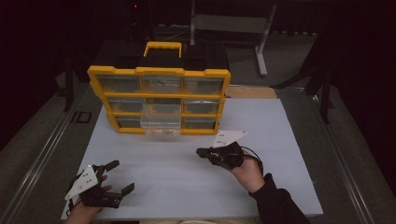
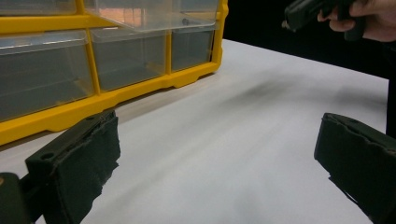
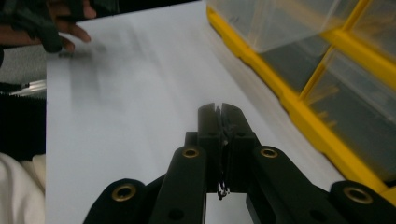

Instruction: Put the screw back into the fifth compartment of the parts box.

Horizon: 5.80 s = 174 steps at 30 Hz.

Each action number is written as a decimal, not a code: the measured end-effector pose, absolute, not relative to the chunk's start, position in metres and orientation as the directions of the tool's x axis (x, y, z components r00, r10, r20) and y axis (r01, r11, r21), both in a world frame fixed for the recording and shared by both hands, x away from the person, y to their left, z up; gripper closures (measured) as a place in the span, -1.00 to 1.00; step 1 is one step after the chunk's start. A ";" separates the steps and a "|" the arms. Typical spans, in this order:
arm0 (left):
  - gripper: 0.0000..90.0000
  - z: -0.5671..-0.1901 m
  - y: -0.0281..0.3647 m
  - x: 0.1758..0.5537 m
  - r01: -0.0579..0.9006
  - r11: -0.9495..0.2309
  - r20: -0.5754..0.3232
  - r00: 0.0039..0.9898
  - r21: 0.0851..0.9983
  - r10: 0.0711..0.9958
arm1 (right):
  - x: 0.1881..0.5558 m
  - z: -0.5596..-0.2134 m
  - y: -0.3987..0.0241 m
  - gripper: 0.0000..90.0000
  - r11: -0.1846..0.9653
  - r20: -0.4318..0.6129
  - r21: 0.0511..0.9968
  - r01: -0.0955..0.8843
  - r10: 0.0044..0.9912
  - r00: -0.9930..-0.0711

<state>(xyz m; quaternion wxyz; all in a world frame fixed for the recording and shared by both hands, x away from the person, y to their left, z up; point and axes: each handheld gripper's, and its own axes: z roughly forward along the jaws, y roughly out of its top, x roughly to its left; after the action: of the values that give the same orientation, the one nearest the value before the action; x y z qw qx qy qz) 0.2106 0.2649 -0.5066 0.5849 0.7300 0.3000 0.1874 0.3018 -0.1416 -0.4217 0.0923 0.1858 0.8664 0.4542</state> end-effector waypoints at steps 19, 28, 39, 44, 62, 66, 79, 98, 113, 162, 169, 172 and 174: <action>-0.97 -0.507 0.265 0.211 0.220 -0.137 -0.078 0.751 0.966 0.656 | 0.323 -0.370 -0.127 0.95 0.459 -0.049 0.875 0.153 0.399 -0.915; -0.97 -0.507 0.265 0.211 0.219 -0.136 -0.078 0.752 0.966 0.654 | 0.339 -0.352 -0.113 0.95 0.443 -0.068 0.888 0.125 0.396 -0.916; -0.97 -0.507 0.265 0.210 0.219 -0.133 -0.081 0.753 0.967 0.653 | 0.357 -0.346 -0.097 0.95 0.448 -0.068 0.884 0.131 0.403 -0.913; -0.97 -0.507 0.265 0.210 0.219 -0.131 -0.082 0.753 0.967 0.653 | 0.363 -0.346 -0.090 0.95 0.452 -0.069 0.882 0.130 0.398 -0.915; -0.97 -0.507 0.266 0.210 0.218 -0.132 -0.081 0.754 0.967 0.652 | 0.382 -0.348 -0.066 0.95 0.452 -0.045 0.879 0.154 0.400 -0.915; -0.97 -0.507 0.266 0.210 0.218 -0.131 -0.082 0.754 0.967 0.652 | 0.384 -0.350 -0.063 0.95 0.456 -0.042 0.876 0.160 0.403 -0.914; -0.97 -0.507 0.266 0.210 0.218 -0.131 -0.082 0.754 0.967 0.652 | 0.391 -0.355 -0.049 0.95 0.482 -0.033 0.858 0.178 0.398 -0.917; -0.97 -0.507 0.266 0.210 0.220 -0.130 -0.084 0.755 0.967 0.650 | 0.397 -0.366 -0.034 0.67 0.525 -0.012 0.824 0.215 0.395 -0.918; -0.97 -0.507 0.265 0.212 0.227 -0.130 -0.089 0.752 0.965 0.653 | 0.382 -0.348 -0.051 0.03 0.444 -0.001 0.874 0.200 0.413 -0.911; -0.97 -0.508 0.262 0.214 0.231 -0.139 -0.089 0.759 0.963 0.645 | 0.318 -0.434 -0.191 -0.68 0.362 0.107 0.876 0.318 0.498 -0.861; -0.97 -0.508 0.262 0.214 0.231 -0.139 -0.089 0.759 0.963 0.644 | 0.310 -0.451 -0.206 -0.68 0.362 0.132 0.864 0.350 0.507 -0.852; -0.97 -0.508 0.263 0.213 0.230 -0.138 -0.089 0.758 0.963 0.646 | 0.308 -0.455 -0.210 -0.68 0.363 0.141 0.859 0.360 0.509 -0.849; -0.97 -0.508 0.263 0.213 0.230 -0.137 -0.089 0.758 0.964 0.646 | 0.305 -0.461 -0.216 -0.68 0.368 0.144 0.854 0.368 0.513 -0.846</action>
<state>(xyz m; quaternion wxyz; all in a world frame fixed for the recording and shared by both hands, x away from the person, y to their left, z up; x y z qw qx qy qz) 0.2133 0.2627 -0.5080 0.5851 0.7326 0.2988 0.1777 0.3050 -0.2163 -0.4608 0.0732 0.2673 0.8238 0.4945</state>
